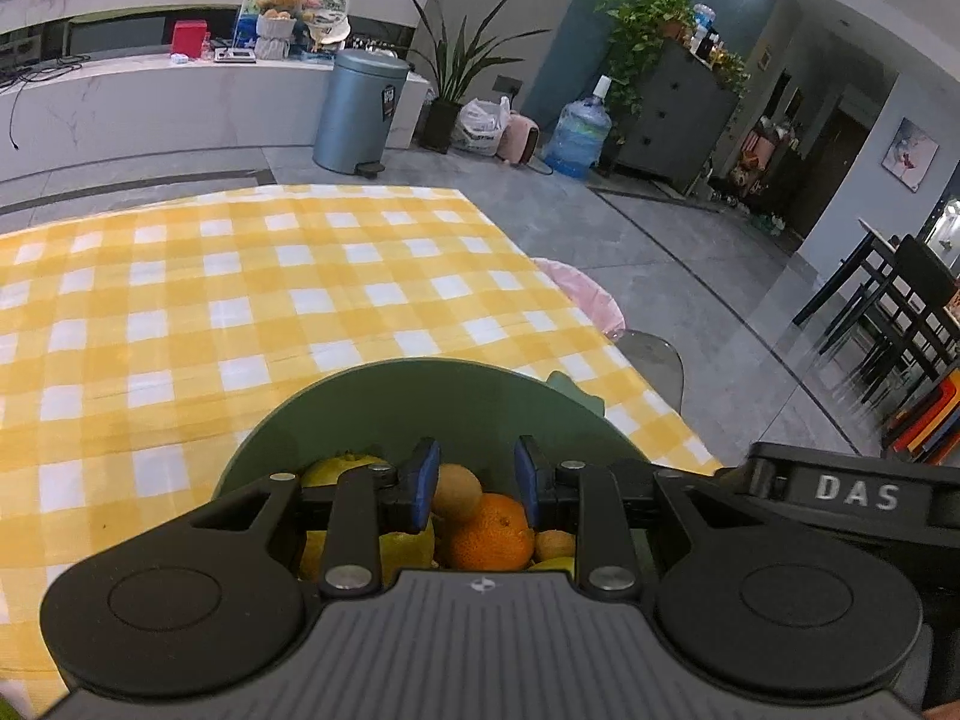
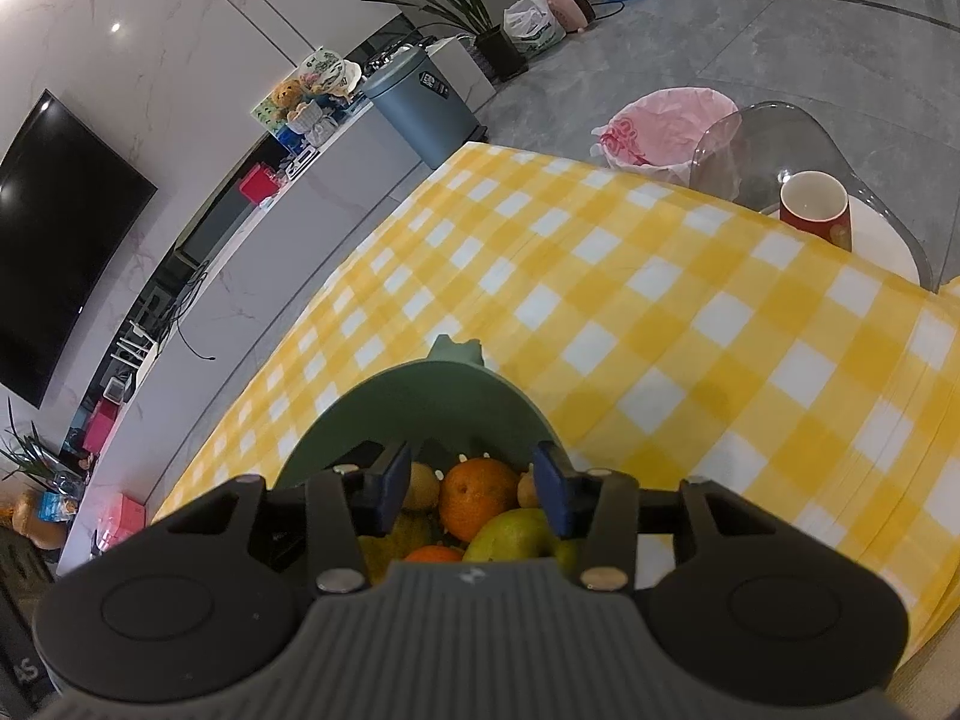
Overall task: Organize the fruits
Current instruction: 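Move both tools back toward the cucumber and the red cherry tomato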
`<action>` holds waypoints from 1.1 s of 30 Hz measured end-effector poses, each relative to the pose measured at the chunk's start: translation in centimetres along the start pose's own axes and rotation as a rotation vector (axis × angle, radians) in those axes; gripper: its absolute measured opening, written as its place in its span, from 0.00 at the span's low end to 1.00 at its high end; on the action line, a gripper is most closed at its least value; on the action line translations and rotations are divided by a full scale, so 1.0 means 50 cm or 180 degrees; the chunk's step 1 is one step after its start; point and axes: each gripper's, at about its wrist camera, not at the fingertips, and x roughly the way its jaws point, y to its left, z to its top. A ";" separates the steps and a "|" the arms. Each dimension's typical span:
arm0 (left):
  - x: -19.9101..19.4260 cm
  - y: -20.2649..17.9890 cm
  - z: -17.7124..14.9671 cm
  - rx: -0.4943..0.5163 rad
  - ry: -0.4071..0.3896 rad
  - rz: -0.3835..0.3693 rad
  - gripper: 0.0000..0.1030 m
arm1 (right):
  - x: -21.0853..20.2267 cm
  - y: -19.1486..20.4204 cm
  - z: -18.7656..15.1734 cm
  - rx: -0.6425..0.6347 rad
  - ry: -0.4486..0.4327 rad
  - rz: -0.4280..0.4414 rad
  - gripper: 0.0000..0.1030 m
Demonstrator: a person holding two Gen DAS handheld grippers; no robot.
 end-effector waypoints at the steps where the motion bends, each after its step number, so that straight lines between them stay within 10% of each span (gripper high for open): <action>1: -0.003 -0.001 0.001 0.0018 -0.0011 0.0008 0.31 | 0.000 0.001 0.000 -0.0001 0.0003 -0.0004 0.42; 16: -0.122 0.028 0.004 -0.0084 -0.0168 0.0027 0.62 | 0.010 0.030 -0.013 -0.0186 0.0048 0.0176 0.42; 33: -0.323 0.119 -0.020 -0.0317 -0.0375 0.1100 0.67 | -0.023 0.203 -0.142 -0.1035 0.0043 0.1139 0.43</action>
